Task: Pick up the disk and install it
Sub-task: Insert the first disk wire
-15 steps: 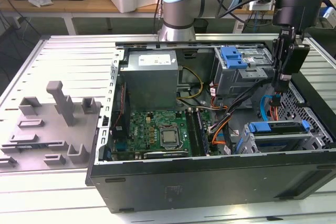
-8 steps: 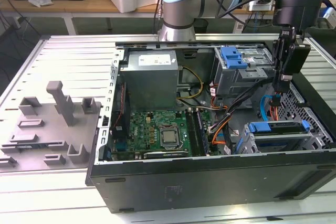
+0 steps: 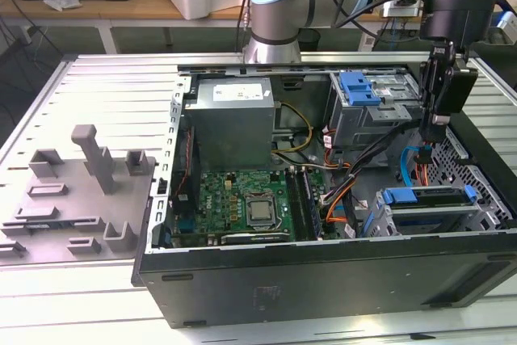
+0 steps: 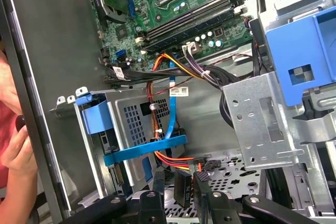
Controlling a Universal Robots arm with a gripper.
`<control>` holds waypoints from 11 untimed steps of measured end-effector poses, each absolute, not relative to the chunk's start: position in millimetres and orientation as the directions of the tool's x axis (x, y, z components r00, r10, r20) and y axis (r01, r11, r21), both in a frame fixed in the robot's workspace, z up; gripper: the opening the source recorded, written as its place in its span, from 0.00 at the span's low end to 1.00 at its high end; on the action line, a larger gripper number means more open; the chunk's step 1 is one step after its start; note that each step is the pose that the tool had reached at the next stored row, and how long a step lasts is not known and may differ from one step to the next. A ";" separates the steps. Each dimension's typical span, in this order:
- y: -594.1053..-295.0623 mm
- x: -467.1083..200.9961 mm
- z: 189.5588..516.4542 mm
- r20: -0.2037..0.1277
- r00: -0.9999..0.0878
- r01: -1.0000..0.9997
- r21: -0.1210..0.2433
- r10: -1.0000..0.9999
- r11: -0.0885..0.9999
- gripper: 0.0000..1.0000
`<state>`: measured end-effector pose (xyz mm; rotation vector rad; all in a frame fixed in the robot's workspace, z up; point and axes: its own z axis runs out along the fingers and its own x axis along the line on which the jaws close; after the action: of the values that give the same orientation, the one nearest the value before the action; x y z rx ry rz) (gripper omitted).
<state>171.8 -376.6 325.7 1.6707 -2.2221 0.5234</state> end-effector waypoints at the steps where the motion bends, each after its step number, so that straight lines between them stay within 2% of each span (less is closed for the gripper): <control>1: -376.6 171.8 325.6 0.455 -0.271 -0.962 -0.102 -0.848 0.252 0.35; 6: -376.6 171.4 325.3 0.458 -0.271 -0.962 -0.103 -0.847 0.252 0.34; 9: -376.6 171.2 325.0 0.459 -0.271 -0.962 -0.103 -0.846 0.252 0.17; 11: -376.6 171.0 324.8 0.460 -0.271 -0.962 -0.104 -0.846 0.252 0.17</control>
<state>171.0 -376.6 324.8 1.6678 -2.2183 0.5297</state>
